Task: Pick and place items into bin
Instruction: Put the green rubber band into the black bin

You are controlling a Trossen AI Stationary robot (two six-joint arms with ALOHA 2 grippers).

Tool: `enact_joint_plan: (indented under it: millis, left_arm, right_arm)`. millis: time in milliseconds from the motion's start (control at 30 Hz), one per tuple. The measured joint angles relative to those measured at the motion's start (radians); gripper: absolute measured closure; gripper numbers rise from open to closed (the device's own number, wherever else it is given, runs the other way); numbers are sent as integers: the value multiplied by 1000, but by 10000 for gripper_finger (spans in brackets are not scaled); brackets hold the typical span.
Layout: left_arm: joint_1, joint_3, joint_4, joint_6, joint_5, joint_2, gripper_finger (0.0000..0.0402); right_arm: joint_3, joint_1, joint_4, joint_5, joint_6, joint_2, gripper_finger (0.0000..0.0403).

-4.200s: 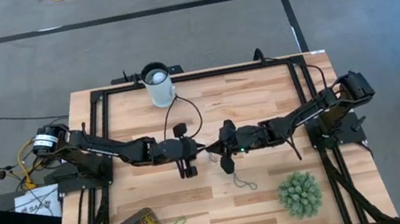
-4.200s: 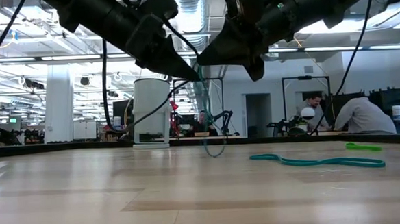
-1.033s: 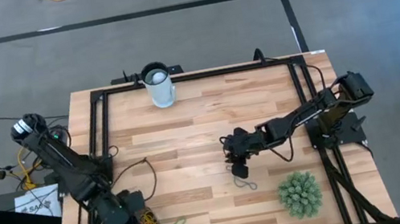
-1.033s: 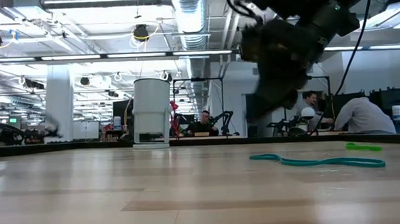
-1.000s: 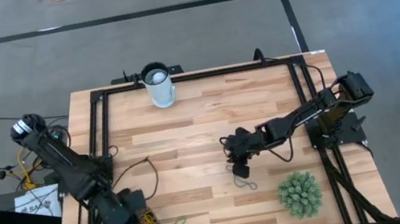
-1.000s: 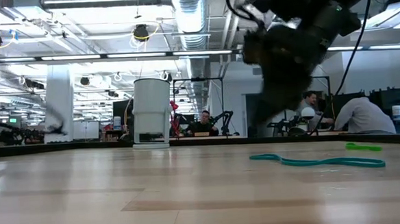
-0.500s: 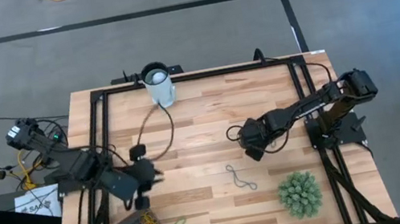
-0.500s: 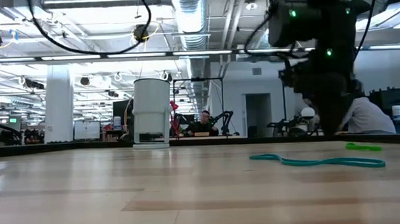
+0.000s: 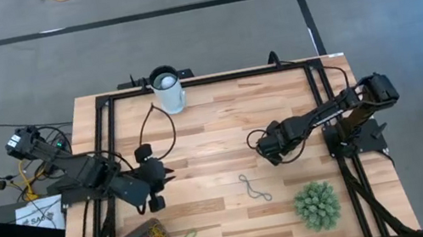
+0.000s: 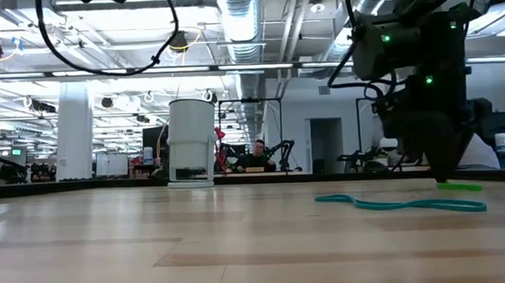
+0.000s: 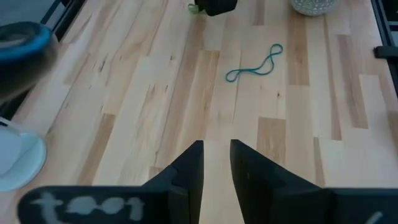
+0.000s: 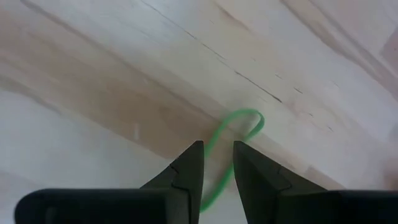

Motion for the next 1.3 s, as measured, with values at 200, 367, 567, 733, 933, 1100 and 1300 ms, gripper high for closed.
enact_joint_plan:
  millis: [200, 367, 567, 733, 933, 1100, 1300]
  left_arm:
    - [0, 0, 0, -6, 1, 0, 332]
    - [-1, 0, 0, -8, 11, 0, 332]
    - [-3, 0, 0, -15, 11, 1, 332]
    - [-5, -1, 0, -13, 11, 1, 332]
    - [-5, -1, 0, -13, 9, 1, 332]
    - [-5, -1, 0, -6, 9, 1, 332]
    - [-3, -1, 1, 10, -51, 2, 332]
  right_arm:
    - [0, 18, 9, 15, 67, 0, 321]
    - [-1, 39, 28, 16, 96, 0, 321]
    - [-78, 59, 91, 48, 192, -4, 321]
    - [-108, 90, 134, 72, 235, -5, 321]
    - [-111, 119, 171, 123, 234, -2, 360]
    - [-104, 160, 197, 177, 155, 2, 393]
    - [4, 232, 397, 357, 1, -4, 400]
